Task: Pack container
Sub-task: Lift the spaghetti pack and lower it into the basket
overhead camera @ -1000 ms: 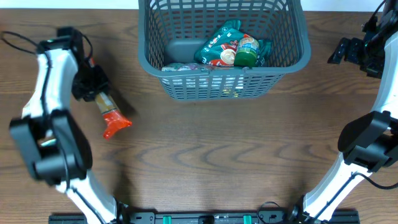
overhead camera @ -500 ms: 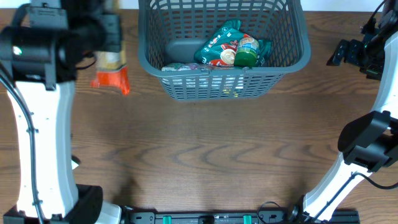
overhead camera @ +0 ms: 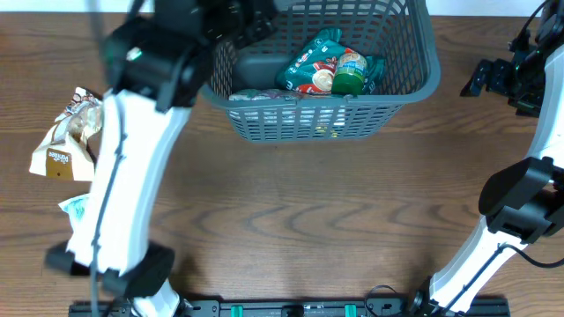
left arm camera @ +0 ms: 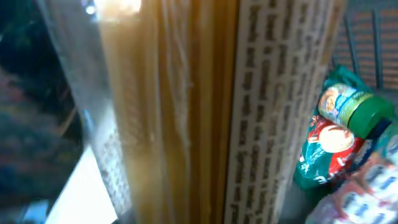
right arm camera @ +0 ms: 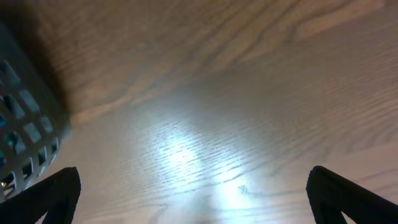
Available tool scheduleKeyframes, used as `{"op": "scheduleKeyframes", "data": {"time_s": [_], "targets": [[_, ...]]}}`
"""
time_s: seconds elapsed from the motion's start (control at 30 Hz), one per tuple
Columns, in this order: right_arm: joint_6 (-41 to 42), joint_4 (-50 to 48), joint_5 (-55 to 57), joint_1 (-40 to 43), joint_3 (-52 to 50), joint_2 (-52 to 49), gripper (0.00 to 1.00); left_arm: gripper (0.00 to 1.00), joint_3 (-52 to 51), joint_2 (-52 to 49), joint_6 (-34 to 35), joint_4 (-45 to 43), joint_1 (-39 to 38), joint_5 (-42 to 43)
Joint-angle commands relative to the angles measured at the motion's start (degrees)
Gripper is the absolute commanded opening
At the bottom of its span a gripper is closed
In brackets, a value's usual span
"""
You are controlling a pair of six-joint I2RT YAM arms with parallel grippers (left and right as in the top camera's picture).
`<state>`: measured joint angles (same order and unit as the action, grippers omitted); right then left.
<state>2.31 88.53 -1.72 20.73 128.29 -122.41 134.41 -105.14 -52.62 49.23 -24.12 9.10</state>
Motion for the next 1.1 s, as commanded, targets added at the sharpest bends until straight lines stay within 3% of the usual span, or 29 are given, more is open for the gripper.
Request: {"op": "scheduleKeyframes", "data": {"time_s": [0.0, 0.6, 0.67, 0.77, 0.87, 0.93, 1.0, 1.07], "targets": [[-0.7, 0.2, -0.5, -0.2, -0.1, 0.0, 0.99, 0.06, 1.7, -5.1, -6.9, -2.3, 0.2, 4.7], [-0.8, 1.9, -0.4, -0.2, -0.1, 0.0, 0.99, 0.08, 1.7, -26.1, -5.5, -3.7, 2.1, 1.8], [-0.9, 2.2, -0.4, -0.2, -0.1, 0.0, 0.99, 0.25, 1.7, -26.9, -5.1, -3.5, 2.6, 1.8], [-0.9, 2.4, -0.4, -0.2, -0.1, 0.0, 0.99, 0.4, 1.7, -27.4, -3.4, -3.5, 3.3, 1.8], [-0.9, 2.4, -0.4, -0.2, -0.1, 0.0, 0.99, 0.81, 1.7, -27.3, -2.6, -3.3, 3.5, 1.8], [-0.9, 2.4, -0.4, -0.2, -0.1, 0.0, 0.99, 0.84, 1.7, -27.3, -2.6, -3.3, 3.5, 1.8], [-0.9, 2.5, -0.4, -0.2, -0.1, 0.0, 0.99, 0.99, 1.7, -27.1, -2.6, -3.1, 3.5, 1.8], [-0.9, 2.6, -0.4, -0.2, -0.1, 0.0, 0.99, 0.99, 1.7, -26.3, -2.4, -2.6, 3.1, 1.8]]}}
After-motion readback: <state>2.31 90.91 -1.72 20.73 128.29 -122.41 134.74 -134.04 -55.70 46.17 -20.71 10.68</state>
